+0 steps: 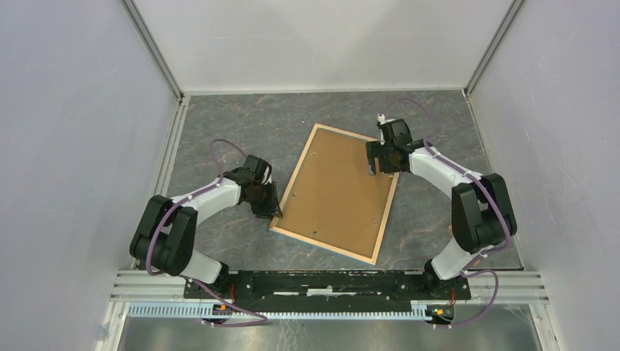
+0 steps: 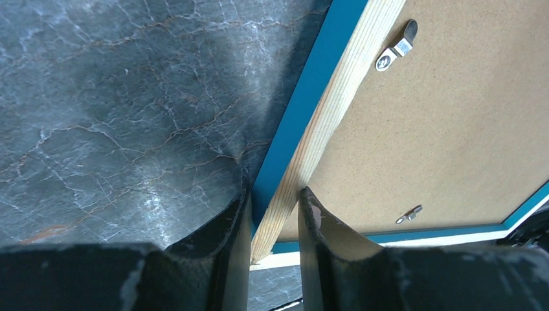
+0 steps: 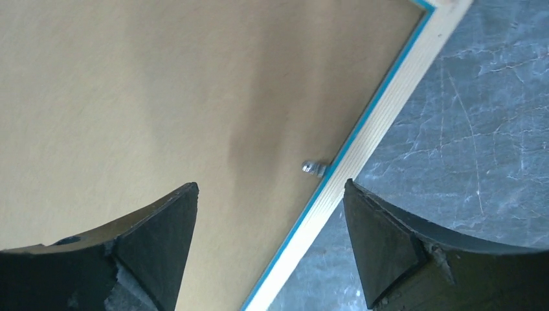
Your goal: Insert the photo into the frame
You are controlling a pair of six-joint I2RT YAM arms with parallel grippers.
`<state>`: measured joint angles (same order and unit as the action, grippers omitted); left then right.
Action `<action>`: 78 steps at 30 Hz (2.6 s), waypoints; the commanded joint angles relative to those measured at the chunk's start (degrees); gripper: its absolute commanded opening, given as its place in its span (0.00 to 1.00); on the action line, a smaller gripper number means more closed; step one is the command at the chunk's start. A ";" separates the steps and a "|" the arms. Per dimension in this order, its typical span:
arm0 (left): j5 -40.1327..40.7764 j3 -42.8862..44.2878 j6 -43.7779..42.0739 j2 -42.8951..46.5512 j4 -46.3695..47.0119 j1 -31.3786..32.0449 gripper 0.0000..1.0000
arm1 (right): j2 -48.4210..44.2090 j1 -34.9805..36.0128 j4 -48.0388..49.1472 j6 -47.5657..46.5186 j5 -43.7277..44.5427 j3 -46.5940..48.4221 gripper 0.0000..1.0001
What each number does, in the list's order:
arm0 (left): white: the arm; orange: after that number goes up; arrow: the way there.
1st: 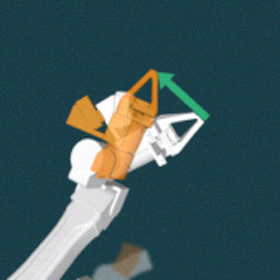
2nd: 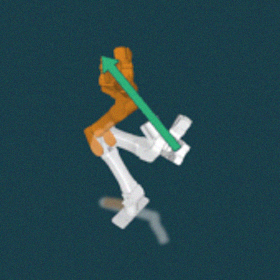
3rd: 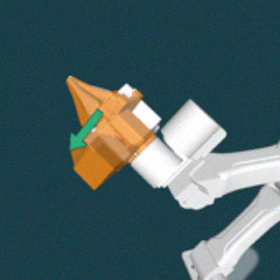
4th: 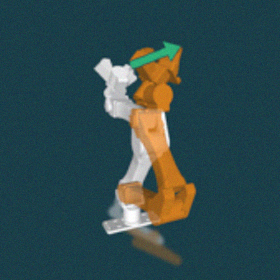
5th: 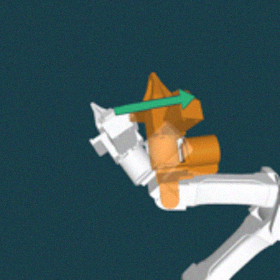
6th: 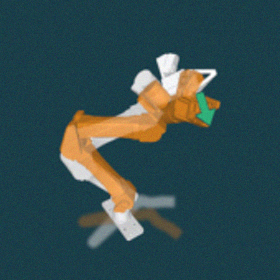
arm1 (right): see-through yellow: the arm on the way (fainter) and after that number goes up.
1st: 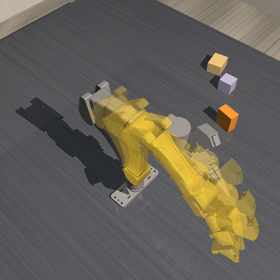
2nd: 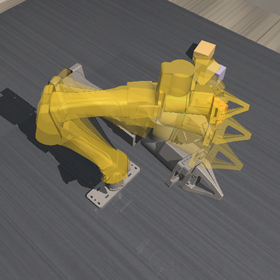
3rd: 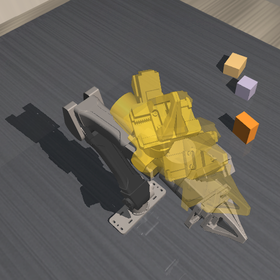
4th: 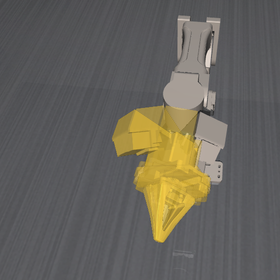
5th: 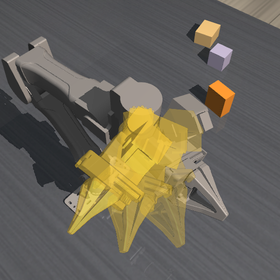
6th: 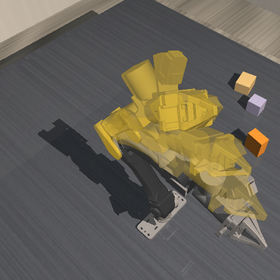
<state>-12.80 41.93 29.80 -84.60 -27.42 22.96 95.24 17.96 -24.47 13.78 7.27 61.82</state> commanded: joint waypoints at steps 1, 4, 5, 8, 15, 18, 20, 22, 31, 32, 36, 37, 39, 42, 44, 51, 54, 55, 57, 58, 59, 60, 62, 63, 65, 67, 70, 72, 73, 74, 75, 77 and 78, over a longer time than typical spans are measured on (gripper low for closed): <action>1.26 -3.17 6.61 -2.12 -0.07 0.43 0.13 | -7.69 2.88 -4.45 -8.61 -2.61 -4.36 0.89; 1.42 -3.20 6.66 -2.60 0.03 0.47 0.12 | -11.94 4.05 -5.08 -9.33 -4.24 -12.00 0.90; 1.24 -3.29 6.59 -2.65 0.08 0.46 0.12 | -13.15 4.66 -5.69 -9.47 -4.30 -13.40 0.90; 0.81 -3.29 6.47 -2.90 0.13 0.42 0.11 | -16.80 7.08 -5.58 -9.25 -4.81 -17.76 0.90; 0.85 -3.20 6.32 -2.99 0.26 0.47 0.09 | -19.81 8.61 -2.19 -6.83 -9.04 -22.44 0.90; 0.91 -3.47 6.30 -2.78 0.35 0.43 0.09 | -20.80 9.48 -1.18 -5.25 -9.20 -22.65 0.89; 0.98 -3.54 6.30 -2.59 0.48 0.45 0.09 | -21.04 9.80 -0.96 -4.37 -8.54 -22.73 0.88; 0.94 -3.70 6.34 -2.63 0.60 0.43 0.09 | -21.52 9.89 -1.51 -3.64 -7.01 -22.46 0.87; 0.28 -3.85 6.43 -3.12 1.25 0.45 0.08 | -23.87 11.73 -3.64 -6.29 -6.25 -23.53 0.83; 0.29 -3.89 6.42 -3.14 1.25 0.49 0.08 | -24.07 11.90 -3.83 -6.73 -6.05 -23.75 0.82; 0.33 -4.01 6.54 -3.14 1.42 0.45 0.07 | -23.47 12.92 -3.85 -8.30 -7.14 -24.66 0.80; 0.30 -3.90 6.57 -3.11 1.39 0.47 0.07 | -23.26 13.40 -3.74 -8.48 -7.15 -25.01 0.80; 0.41 -3.89 6.50 -3.09 1.32 0.42 0.05 | -23.00 13.98 -3.49 -8.35 -7.18 -25.48 0.80; 0.41 -3.88 6.50 -3.17 1.32 0.46 0.05 | -23.16 14.26 -2.47 -7.94 -7.13 -25.92 0.79; 0.41 -3.89 6.57 -3.21 1.36 0.42 0.05 | -22.85 14.28 -1.72 -7.58 -7.10 -26.12 0.79; 0.40 -3.97 6.54 -3.16 1.32 0.41 0.05 | -20.21 14.39 2.02 -4.34 -3.43 -27.48 0.70; 0.33 -4.31 6.73 -2.90 1.32 0.50 0.04 | -20.22 14.39 2.31 -2.12 -1.36 -27.60 0.64; 0.34 -4.39 6.80 -2.87 1.36 0.48 0.04 | -20.33 14.37 2.34 -1.13 -1.12 -27.70 0.61; 0.23 -4.83 7.27 -2.44 1.36 0.42 0.02 | -20.83 14.42 2.43 0.66 -1.42 -28.10 0.58; 0.23 -5.14 7.84 -2.14 1.33 0.49 0.02 | -21.06 14.42 2.36 1.60 -1.71 -28.32 0.57; 0.23 -5.64 8.44 -1.71 1.52 0.44 0.02 | -21.28 14.46 2.38 2.53 -2.19 -28.50 0.55; 0.07 -6.19 9.14 -1.35 1.87 0.49 0.02 | -21.40 14.45 2.37 3.32 -2.86 -28.51 0.53; -0.28 -7.16 10.85 -0.27 2.83 0.50 0.02 | -21.41 14.64 2.76 5.20 -4.46 -28.49 0.48; -0.58 -7.67 11.81 0.08 3.38 0.51 0.02 | -21.30 14.85 3.02 6.03 -5.54 -28.51 0.46; -1.11 -8.42 13.48 0.88 4.40 0.51 0.02 | -21.02 15.36 3.94 8.21 -7.11 -28.67 0.42; -1.59 -9.32 15.00 1.59 5.41 0.51 0.02 | -20.48 15.95 4.60 10.24 -7.14 -29.07 0.37; -1.77 -10.78 17.09 2.81 6.42 0.52 0.02 | -20.09 16.30 5.38 13.48 -8.88 -30.10 0.30; -1.58 -12.33 18.95 4.45 7.62 0.52 0.02 | -20.54 16.40 6.52 15.06 -8.99 -31.10 0.36; -1.36 -13.22 20.03 5.37 8.34 0.54 0.02 | -21.30 16.35 7.05 15.91 -8.58 -31.72 0.39; -1.04 -14.09 21.06 6.31 8.89 0.56 0.02 | -22.10 16.38 7.39 16.60 -7.85 -32.25 0.42; -0.71 -14.70 21.77 7.02 9.34 0.52 0.02 | -23.13 16.32 7.41 17.37 -7.63 -32.44 0.45; 0.49 -15.91 23.23 8.61 9.86 0.55 0.02 | -25.47 16.32 8.00 18.15 -6.33 -32.47 0.50; 1.04 -16.39 23.81 9.19 9.96 0.51 0.02 | -26.43 16.30 8.27 18.49 -6.15 -32.39 0.53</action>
<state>-11.44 30.74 41.76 -74.46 -15.88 22.83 69.82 32.10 -22.00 26.63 8.19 31.77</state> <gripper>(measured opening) 0.349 0.485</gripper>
